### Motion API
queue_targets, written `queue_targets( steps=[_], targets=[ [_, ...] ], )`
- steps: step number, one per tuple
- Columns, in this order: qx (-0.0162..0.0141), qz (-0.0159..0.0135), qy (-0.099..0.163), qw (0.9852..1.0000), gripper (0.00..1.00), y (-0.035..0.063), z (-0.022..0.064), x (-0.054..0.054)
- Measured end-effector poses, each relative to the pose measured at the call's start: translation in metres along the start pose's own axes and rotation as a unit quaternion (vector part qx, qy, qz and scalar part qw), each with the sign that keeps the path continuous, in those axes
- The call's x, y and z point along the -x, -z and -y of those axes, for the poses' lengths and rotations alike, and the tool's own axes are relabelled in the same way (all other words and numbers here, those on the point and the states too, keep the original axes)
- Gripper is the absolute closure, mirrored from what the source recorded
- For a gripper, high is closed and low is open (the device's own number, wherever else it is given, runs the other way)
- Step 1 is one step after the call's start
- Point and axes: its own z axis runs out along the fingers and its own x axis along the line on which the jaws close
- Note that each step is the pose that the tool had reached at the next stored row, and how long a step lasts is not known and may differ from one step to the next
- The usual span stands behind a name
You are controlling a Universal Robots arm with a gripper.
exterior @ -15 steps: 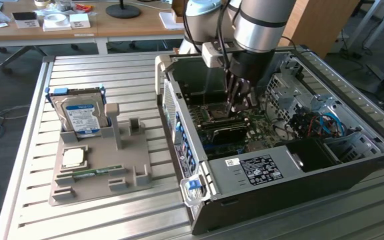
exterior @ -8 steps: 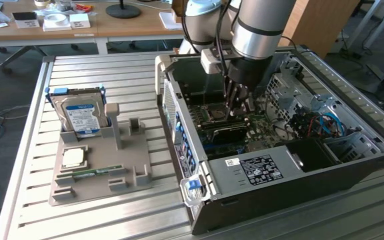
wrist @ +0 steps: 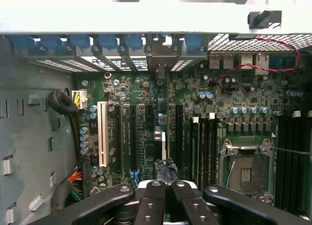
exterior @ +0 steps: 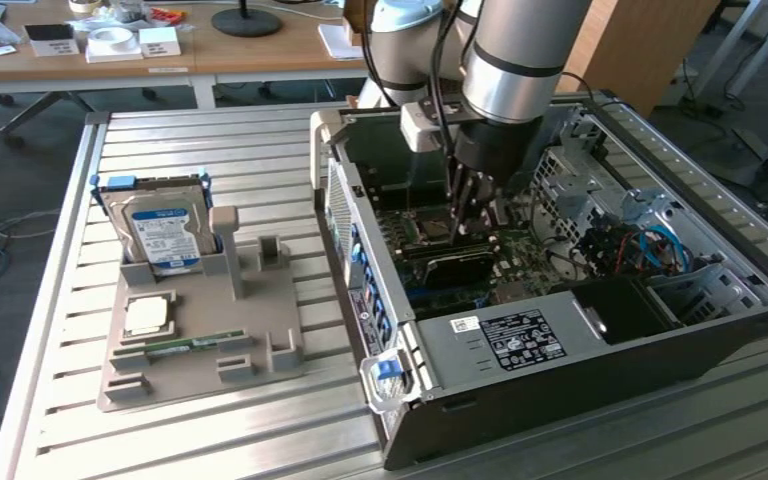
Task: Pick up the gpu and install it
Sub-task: 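Press down on the gpu until it lock into place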
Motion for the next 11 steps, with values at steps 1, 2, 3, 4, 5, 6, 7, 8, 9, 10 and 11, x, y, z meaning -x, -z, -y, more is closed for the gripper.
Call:
queue_targets(
  steps=[1,2,3,4,5,6,7,8,9,10,11],
  targets=[
    [0.0000,0.0002,0.000,1.0000,0.89,-0.0004,0.0000,0.001],
    [0.0000,0.0002,0.000,1.0000,0.89,-0.0007,0.0000,0.002],
    [0.0000,0.0003,0.000,1.0000,0.89,-0.0012,-0.0001,0.003],
    [0.0000,0.0003,0.000,1.0000,0.89,-0.0018,-0.0002,0.004],
    [0.0000,0.0003,0.000,1.0000,0.89,-0.0028,-0.0003,0.005],
    [0.0000,0.0004,0.000,1.0000,0.89,-0.0046,-0.0004,0.006],
    [0.0000,0.0004,0.000,1.0000,0.89,-0.0064,-0.0004,0.006],
    [0.0000,0.0003,0.000,1.0000,0.89,-0.0083,-0.0004,0.006],
    [0.0000,0.0003,0.000,1.0000,0.89,-0.0101,-0.0006,0.005],
    [0.0000,0.0004,0.000,1.0000,0.89,-0.0119,-0.0008,0.005],
    [0.0000,0.0004,0.000,1.0000,0.89,-0.0134,-0.0010,0.005]
  ],
)
